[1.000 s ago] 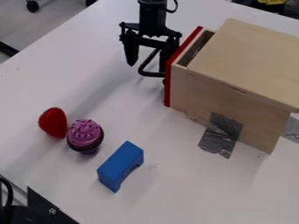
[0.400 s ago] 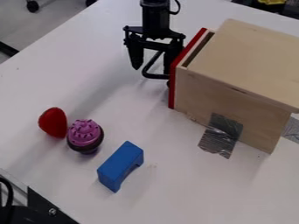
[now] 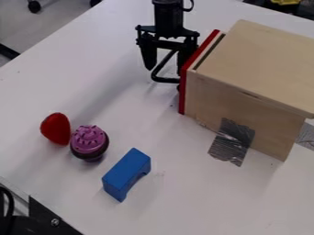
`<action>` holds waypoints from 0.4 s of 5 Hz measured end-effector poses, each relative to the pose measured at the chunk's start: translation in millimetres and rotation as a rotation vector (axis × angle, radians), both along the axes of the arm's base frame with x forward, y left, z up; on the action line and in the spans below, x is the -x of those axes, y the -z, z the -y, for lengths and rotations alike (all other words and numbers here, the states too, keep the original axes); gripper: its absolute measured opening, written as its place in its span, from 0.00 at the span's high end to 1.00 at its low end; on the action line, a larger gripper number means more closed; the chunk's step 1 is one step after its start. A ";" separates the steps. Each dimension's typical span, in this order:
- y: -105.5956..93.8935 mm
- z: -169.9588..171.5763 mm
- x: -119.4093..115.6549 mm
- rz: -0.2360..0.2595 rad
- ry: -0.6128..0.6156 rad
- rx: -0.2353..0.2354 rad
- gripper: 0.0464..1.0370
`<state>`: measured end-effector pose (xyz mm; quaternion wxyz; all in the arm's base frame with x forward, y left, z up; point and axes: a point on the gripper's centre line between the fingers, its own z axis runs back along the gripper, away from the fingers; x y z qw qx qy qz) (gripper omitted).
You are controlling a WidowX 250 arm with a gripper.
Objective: Close the drawer
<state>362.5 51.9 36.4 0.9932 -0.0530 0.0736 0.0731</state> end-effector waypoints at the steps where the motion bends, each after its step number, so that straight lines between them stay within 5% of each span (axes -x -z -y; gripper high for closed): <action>1: 0.9 0.1 -6.3 0.006 -0.005 0.030 0.04; 2: 3.2 -0.9 -8.2 0.001 -0.021 0.060 0.04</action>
